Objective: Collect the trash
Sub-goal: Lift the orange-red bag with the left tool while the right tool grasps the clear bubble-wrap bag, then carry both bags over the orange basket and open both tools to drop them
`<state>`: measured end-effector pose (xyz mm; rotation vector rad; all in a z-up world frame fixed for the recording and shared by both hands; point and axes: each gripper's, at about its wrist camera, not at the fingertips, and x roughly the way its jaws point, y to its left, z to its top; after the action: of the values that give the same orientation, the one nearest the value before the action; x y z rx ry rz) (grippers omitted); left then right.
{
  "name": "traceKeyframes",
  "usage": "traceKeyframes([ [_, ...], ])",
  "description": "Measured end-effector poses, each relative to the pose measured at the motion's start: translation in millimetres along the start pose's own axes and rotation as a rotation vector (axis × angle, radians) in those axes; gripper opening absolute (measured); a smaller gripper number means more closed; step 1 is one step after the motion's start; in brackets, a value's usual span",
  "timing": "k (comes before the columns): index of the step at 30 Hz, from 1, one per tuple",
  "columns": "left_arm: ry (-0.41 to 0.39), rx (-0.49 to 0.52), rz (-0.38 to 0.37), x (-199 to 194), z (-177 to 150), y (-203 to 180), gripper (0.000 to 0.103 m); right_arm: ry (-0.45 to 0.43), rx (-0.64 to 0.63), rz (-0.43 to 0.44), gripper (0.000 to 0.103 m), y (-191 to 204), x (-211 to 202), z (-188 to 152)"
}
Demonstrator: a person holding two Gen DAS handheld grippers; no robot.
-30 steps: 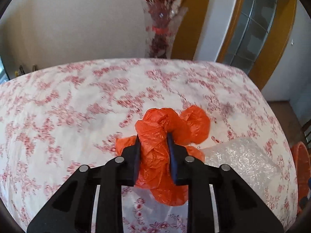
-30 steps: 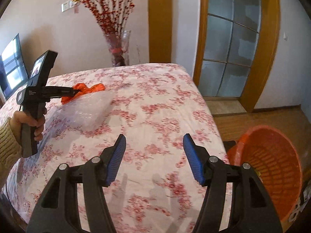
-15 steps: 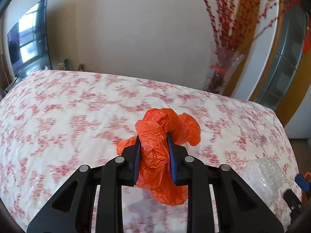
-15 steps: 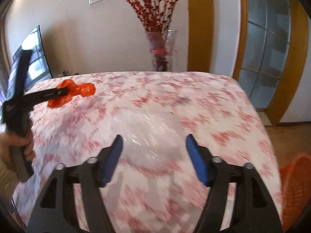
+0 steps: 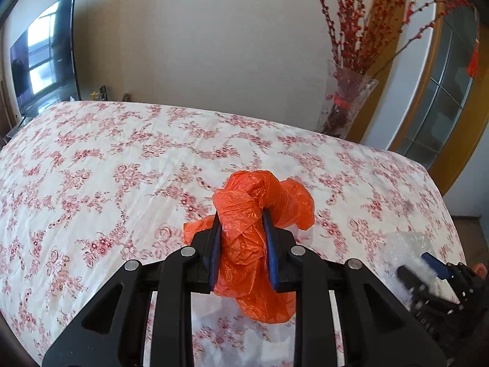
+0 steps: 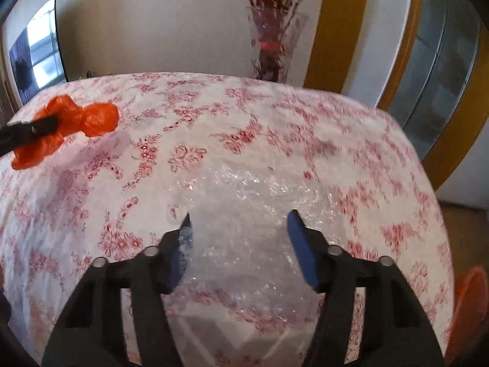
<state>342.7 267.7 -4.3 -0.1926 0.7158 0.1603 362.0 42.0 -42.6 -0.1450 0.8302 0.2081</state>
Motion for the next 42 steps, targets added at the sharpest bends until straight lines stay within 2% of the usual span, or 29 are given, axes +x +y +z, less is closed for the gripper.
traceKeyframes([
  [1,0.001,0.002,-0.005,-1.1,-1.5,-2.0,0.024,0.0,0.005,-0.004,0.039,-4.0,-1.4,-1.6],
  [4,0.006,0.004,-0.023,-6.3,-6.5,-9.3,0.024,-0.007,0.043,0.008,0.029,-23.3,-11.7,-10.5],
  [7,0.008,0.013,-0.047,-13.4,-13.5,-21.2,0.024,-0.02,0.095,0.018,0.026,-47.2,-28.9,-25.6],
  [14,0.01,0.055,-0.122,-37.2,-32.3,-63.3,0.024,-0.068,0.166,-0.012,0.025,-98.0,-82.6,-62.7],
  [28,0.001,0.171,-0.311,-107.9,-74.4,-175.1,0.024,-0.199,0.324,-0.069,0.024,-178.9,-194.2,-128.7],
  [35,0.015,0.222,-0.388,-132.8,-91.9,-218.9,0.024,-0.272,0.391,-0.11,0.024,-212.8,-239.3,-151.0],
  [42,0.027,0.27,-0.443,-147.4,-107.5,-260.1,0.024,-0.307,0.455,-0.149,0.024,-244.8,-265.7,-171.5],
])
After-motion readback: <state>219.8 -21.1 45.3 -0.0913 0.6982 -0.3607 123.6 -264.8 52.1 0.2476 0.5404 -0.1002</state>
